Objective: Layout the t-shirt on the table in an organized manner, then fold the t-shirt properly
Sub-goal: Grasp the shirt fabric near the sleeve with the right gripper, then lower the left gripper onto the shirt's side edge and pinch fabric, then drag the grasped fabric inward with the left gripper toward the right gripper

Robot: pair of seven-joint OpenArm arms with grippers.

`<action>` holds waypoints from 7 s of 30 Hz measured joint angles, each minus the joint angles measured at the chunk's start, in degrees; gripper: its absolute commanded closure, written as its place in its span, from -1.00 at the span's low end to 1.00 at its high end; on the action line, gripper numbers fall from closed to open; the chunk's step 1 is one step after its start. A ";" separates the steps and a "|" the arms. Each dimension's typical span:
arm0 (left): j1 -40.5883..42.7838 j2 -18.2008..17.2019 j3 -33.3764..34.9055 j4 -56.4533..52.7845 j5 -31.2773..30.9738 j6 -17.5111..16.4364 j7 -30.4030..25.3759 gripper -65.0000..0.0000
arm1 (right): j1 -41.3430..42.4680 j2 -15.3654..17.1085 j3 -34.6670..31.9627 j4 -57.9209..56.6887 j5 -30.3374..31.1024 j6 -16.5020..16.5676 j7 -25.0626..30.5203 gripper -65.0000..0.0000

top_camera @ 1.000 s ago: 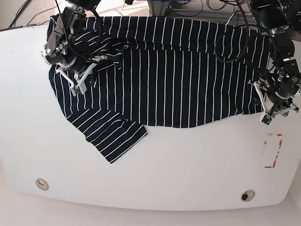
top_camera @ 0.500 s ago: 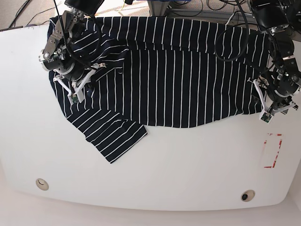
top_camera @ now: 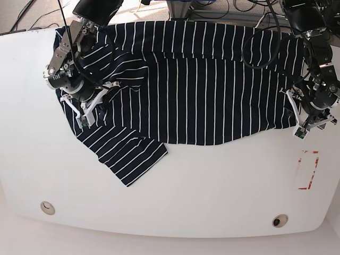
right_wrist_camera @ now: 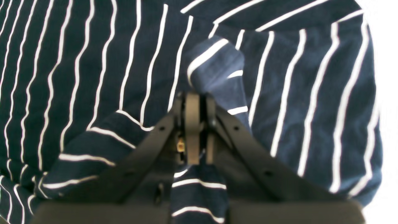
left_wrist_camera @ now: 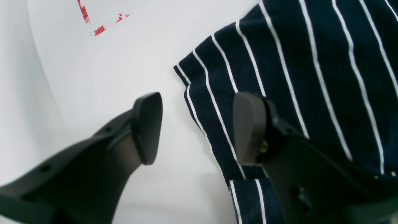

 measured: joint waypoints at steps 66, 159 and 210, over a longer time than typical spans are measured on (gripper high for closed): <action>-2.43 2.21 -0.39 -0.33 -0.02 0.00 -0.22 -0.04 | 18.51 17.11 -0.15 -35.65 -0.66 -0.02 20.44 -0.95; -19.52 5.68 -11.80 -43.34 -1.18 0.26 -11.72 0.75 | 19.71 18.91 -6.80 -57.40 2.12 0.44 41.59 0.81; 6.38 6.62 17.81 3.56 -0.50 0.00 -0.68 0.89 | 19.85 18.75 -6.80 -57.42 1.95 0.57 41.57 0.81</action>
